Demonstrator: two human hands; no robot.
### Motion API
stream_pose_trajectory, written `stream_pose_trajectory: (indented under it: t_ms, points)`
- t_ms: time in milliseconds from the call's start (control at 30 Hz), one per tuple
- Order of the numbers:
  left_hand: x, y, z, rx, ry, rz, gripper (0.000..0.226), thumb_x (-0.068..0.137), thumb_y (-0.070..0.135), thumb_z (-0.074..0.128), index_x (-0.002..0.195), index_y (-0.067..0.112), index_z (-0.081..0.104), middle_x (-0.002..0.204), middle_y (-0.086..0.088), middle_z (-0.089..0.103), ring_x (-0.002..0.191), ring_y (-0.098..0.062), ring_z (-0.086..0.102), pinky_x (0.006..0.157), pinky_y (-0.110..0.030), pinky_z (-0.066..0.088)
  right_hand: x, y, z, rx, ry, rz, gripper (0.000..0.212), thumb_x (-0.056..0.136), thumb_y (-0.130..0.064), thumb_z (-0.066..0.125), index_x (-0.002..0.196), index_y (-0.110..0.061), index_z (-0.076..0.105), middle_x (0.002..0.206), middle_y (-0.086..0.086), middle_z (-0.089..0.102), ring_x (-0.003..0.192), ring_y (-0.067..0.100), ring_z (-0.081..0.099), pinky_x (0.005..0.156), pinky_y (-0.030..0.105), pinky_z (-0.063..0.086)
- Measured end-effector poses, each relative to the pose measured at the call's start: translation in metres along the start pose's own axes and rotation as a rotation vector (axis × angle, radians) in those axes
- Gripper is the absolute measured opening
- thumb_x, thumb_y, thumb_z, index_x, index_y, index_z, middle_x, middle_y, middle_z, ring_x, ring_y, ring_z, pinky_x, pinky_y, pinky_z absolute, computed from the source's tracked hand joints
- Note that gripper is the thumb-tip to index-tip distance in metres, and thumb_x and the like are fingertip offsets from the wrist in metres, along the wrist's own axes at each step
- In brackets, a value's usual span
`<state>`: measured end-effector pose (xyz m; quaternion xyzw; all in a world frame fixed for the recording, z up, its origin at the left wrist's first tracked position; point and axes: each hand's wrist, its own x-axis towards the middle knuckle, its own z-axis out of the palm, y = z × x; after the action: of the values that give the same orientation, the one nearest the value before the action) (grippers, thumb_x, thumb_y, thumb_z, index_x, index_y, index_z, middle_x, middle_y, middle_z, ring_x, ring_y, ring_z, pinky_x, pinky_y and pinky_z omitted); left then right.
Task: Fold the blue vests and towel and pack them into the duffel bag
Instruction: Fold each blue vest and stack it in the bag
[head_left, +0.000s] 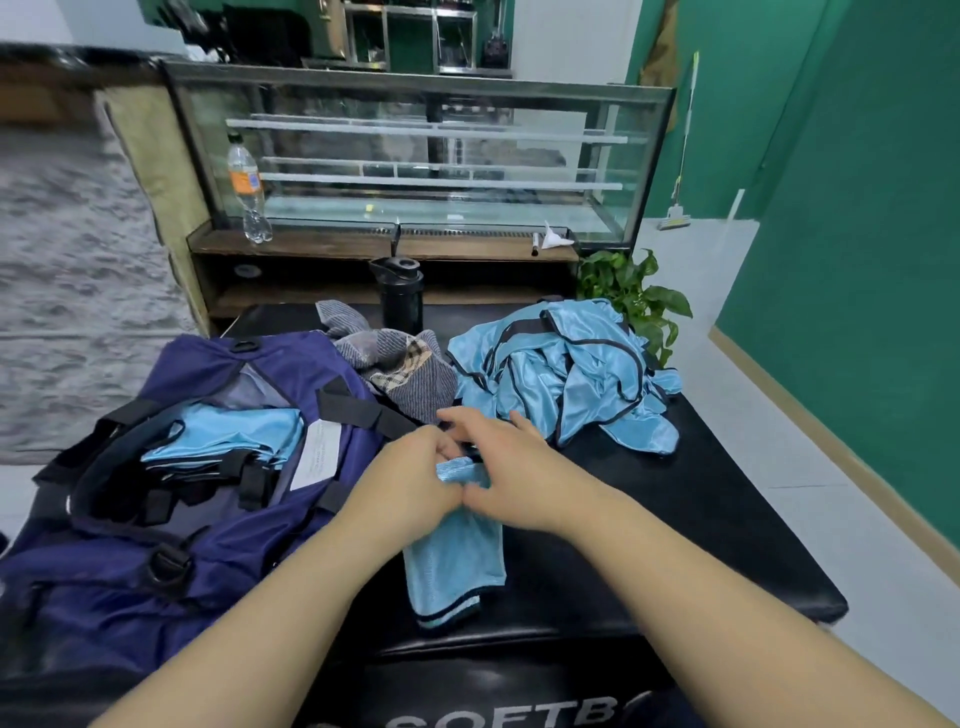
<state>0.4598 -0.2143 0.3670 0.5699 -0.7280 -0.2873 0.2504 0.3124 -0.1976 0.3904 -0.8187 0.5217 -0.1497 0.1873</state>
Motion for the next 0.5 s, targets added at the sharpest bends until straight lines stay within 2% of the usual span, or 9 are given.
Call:
stream_pose_trajectory:
  t_ms: [67, 133, 200, 233, 300, 400, 433, 500]
  points:
    - [0.000, -0.001, -0.016, -0.023, 0.002, 0.011, 0.025, 0.064, 0.016, 0.069, 0.078, 0.027, 0.052, 0.077, 0.006, 0.065, 0.073, -0.013, 0.060, 0.070, -0.032, 0.048, 0.010, -0.005, -0.004, -0.044, -0.043, 0.010, 0.049, 0.084, -0.020, 0.057, 0.130, -0.023, 0.039, 0.106, -0.005, 0.062, 0.101, 0.014, 0.054, 0.117, 0.044, 0.005]
    - [-0.002, -0.004, -0.031, -0.034, 0.009, 0.049, 0.031, 0.067, 0.010, 0.072, 0.079, 0.029, 0.051, 0.078, 0.007, 0.064, 0.072, -0.008, 0.059, 0.068, -0.020, 0.045, 0.018, -0.012, -0.006, -0.108, -0.048, -0.031, 0.025, 0.086, -0.023, 0.056, 0.109, -0.019, 0.048, 0.087, -0.008, 0.056, 0.086, 0.014, 0.051, 0.112, 0.041, 0.018]
    - [-0.003, -0.009, -0.045, -0.068, 0.052, 0.084, 0.036, 0.068, 0.007, 0.074, 0.081, 0.031, 0.050, 0.081, 0.008, 0.062, 0.075, -0.009, 0.057, 0.067, -0.016, 0.042, 0.026, -0.017, -0.005, -0.094, -0.035, -0.064, 0.011, 0.089, -0.028, 0.056, 0.096, -0.020, 0.050, 0.079, -0.010, 0.051, 0.082, 0.015, 0.051, 0.089, 0.032, 0.036]
    - [-0.004, -0.013, -0.052, -0.092, 0.087, 0.080, 0.036, 0.069, 0.009, 0.076, 0.082, 0.030, 0.050, 0.082, 0.009, 0.061, 0.076, -0.010, 0.057, 0.069, -0.018, 0.043, 0.029, -0.021, -0.006, -0.048, -0.025, -0.068, 0.009, 0.090, -0.029, 0.057, 0.093, -0.022, 0.052, 0.078, -0.011, 0.051, 0.079, 0.013, 0.051, 0.077, 0.030, 0.039]
    - [-0.006, -0.023, -0.065, -0.154, 0.148, 0.036, 0.035, 0.071, 0.017, 0.080, 0.088, 0.028, 0.052, 0.085, 0.008, 0.062, 0.077, -0.010, 0.057, 0.073, -0.025, 0.045, 0.038, -0.024, -0.005, 0.106, 0.003, -0.054, 0.008, 0.090, -0.029, 0.059, 0.093, -0.021, 0.057, 0.079, -0.011, 0.055, 0.072, 0.006, 0.052, 0.066, 0.026, 0.040]
    - [-0.011, -0.043, -0.079, -0.200, 0.094, -0.026, 0.035, 0.069, 0.032, 0.080, 0.096, 0.024, 0.058, 0.089, 0.005, 0.067, 0.080, -0.010, 0.063, 0.075, -0.028, 0.050, 0.053, -0.029, 0.001, 0.384, 0.062, 0.003, 0.008, 0.090, -0.024, 0.060, 0.090, -0.016, 0.063, 0.076, -0.011, 0.059, 0.068, 0.003, 0.053, 0.066, 0.024, 0.042]
    - [-0.013, -0.051, -0.082, -0.183, 0.058, -0.039, 0.038, 0.066, 0.039, 0.076, 0.097, 0.024, 0.060, 0.090, 0.005, 0.068, 0.082, -0.010, 0.065, 0.076, -0.029, 0.052, 0.058, -0.032, 0.002, 0.491, 0.084, 0.034, 0.007, 0.091, -0.023, 0.060, 0.088, -0.018, 0.064, 0.073, -0.013, 0.060, 0.066, 0.000, 0.054, 0.064, 0.019, 0.042]
    - [-0.018, -0.069, -0.089, -0.160, 0.010, -0.067, 0.035, 0.068, 0.038, 0.072, 0.100, 0.029, 0.061, 0.097, 0.006, 0.069, 0.088, -0.010, 0.065, 0.081, -0.029, 0.052, 0.069, -0.036, 0.009, 0.649, 0.102, 0.106, 0.009, 0.092, -0.024, 0.060, 0.088, -0.021, 0.067, 0.071, -0.015, 0.065, 0.065, -0.003, 0.058, 0.065, 0.013, 0.043]
